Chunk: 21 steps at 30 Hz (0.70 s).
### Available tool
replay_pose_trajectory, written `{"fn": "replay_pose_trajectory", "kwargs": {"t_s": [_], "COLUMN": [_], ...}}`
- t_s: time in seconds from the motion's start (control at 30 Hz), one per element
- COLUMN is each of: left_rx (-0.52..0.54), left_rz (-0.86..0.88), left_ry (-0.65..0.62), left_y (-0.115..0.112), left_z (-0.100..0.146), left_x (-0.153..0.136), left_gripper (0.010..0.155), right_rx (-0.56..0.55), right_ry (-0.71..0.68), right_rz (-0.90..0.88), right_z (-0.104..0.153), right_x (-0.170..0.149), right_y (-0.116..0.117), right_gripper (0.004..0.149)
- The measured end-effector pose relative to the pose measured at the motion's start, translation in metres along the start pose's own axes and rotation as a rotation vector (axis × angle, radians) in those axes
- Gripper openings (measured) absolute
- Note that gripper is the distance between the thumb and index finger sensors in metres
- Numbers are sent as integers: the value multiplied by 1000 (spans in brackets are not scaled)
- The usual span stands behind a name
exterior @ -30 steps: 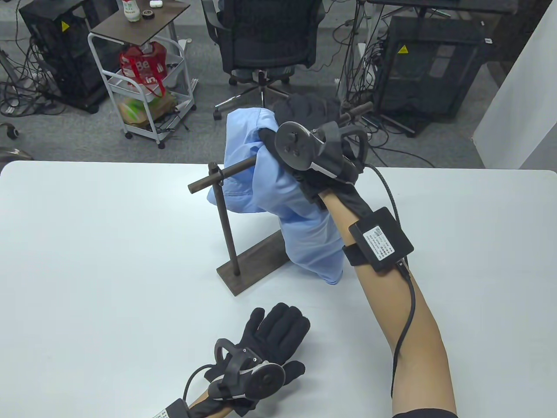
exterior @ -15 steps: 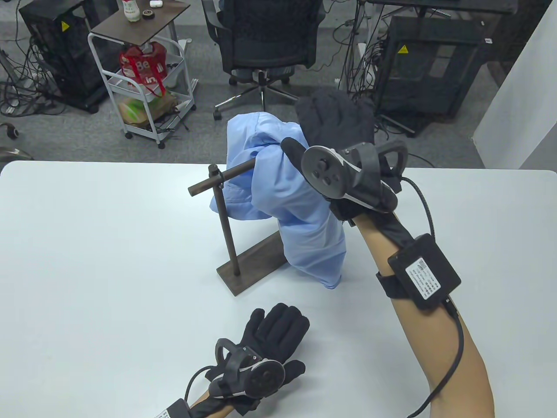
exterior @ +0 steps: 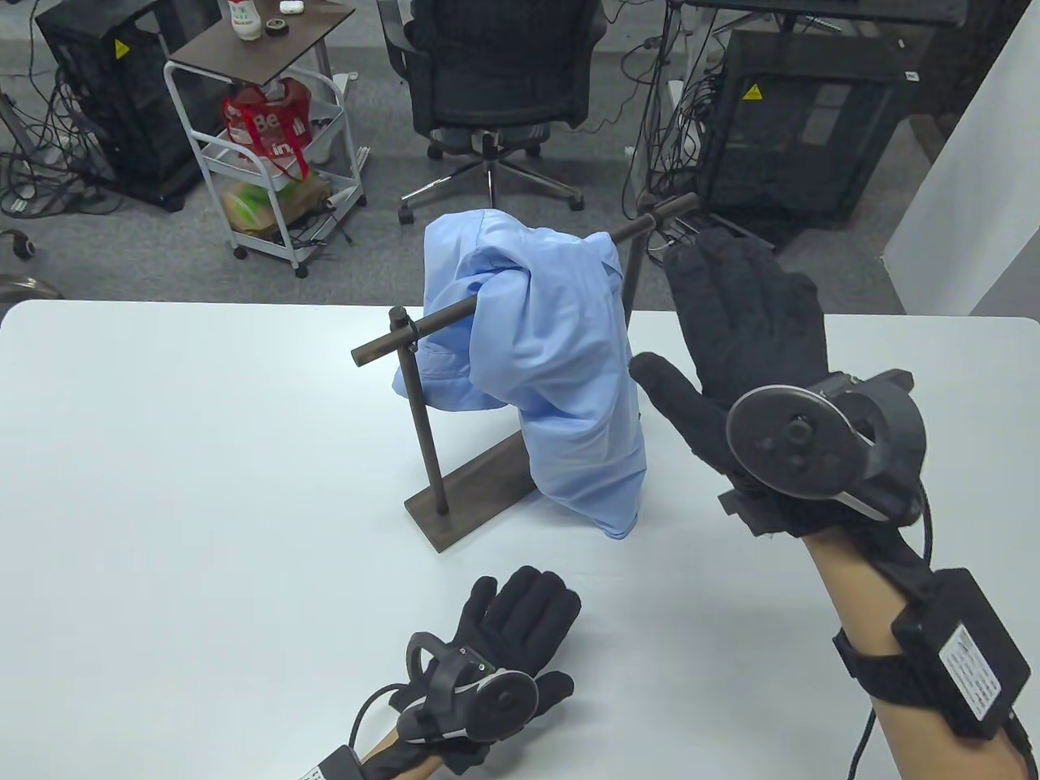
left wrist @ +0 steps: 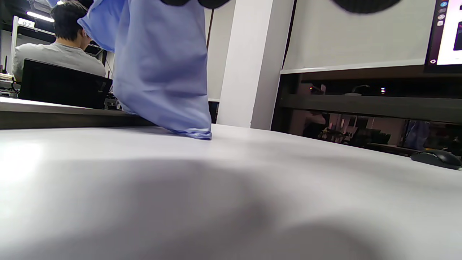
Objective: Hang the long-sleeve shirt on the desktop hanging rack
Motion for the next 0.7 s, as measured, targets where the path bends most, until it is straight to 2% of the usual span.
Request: {"fn": "replay_pose_trajectory", "kwargs": {"t_s": [0.13,0.37,0.7], "left_rx": [1,9,18], "left_rz": [-2,-3,-14], "left_ry": [-2,-11,-26], "left_y": [0,-1,0], "left_z": [-1,0,-1], "left_x": [2,4,9], "left_gripper": [87,87,87], "right_rx": [25,80,187], "right_ry": [-6,-30,-90], "right_rz": [7,18,-52], "right_z": [22,60,120], "right_x": [-4,-6,-2], "right_y": [-2,11,68], "right_gripper": [78,79,78]}}
Point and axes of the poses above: the tracker on the back of each hand, its own x axis roughly to the thumb side, its own z axis roughly from the fingertips to the wrist, y = z × x, the point moved 5 cm from there along -z, roughly from the wrist to the fingertips, and after that the axes turned 5 degrees about -z, right-handed, at the moved point
